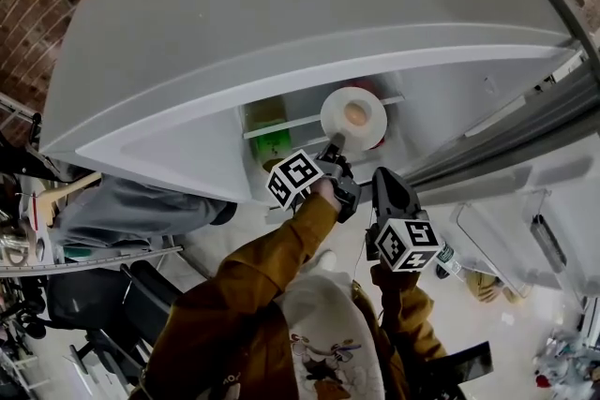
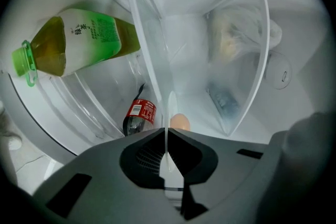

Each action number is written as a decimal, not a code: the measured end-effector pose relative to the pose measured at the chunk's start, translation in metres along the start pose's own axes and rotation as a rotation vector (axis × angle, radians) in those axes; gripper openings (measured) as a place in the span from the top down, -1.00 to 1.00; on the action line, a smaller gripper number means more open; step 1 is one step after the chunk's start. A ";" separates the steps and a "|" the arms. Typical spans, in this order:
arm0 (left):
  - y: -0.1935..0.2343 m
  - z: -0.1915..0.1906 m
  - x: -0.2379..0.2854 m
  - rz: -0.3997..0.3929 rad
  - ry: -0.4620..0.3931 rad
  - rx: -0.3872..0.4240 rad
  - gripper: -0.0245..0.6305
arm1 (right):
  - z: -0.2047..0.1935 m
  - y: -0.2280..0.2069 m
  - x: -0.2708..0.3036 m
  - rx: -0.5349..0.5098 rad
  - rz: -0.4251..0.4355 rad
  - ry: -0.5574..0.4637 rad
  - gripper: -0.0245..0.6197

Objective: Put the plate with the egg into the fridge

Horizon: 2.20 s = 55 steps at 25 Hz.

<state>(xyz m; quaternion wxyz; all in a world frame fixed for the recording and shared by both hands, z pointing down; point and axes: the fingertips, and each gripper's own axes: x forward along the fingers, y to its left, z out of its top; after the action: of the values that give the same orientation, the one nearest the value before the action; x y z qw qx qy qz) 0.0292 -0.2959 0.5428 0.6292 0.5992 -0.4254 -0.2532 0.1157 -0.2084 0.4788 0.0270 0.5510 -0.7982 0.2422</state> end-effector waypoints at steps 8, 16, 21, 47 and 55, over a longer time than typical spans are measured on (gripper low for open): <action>0.002 0.001 0.011 0.022 -0.023 -0.032 0.88 | 0.004 -0.003 0.003 0.000 0.013 -0.001 0.91; 0.000 0.002 0.022 0.035 -0.034 -0.061 0.88 | 0.007 -0.007 0.003 0.008 0.018 -0.008 0.91; 0.000 0.005 0.029 0.036 -0.056 -0.088 0.88 | 0.010 -0.009 0.003 0.009 0.018 -0.016 0.91; -0.010 0.012 0.062 0.043 -0.122 -0.125 0.88 | 0.022 -0.017 0.000 0.009 0.008 -0.033 0.91; -0.014 0.012 0.061 0.017 -0.131 -0.137 0.83 | 0.021 -0.021 -0.005 0.012 0.002 -0.035 0.91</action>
<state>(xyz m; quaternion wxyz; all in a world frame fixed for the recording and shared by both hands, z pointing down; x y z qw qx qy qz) 0.0531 -0.3555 0.5427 0.6417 0.5334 -0.4522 -0.3151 0.1408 -0.2181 0.4662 0.0095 0.5545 -0.7975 0.2373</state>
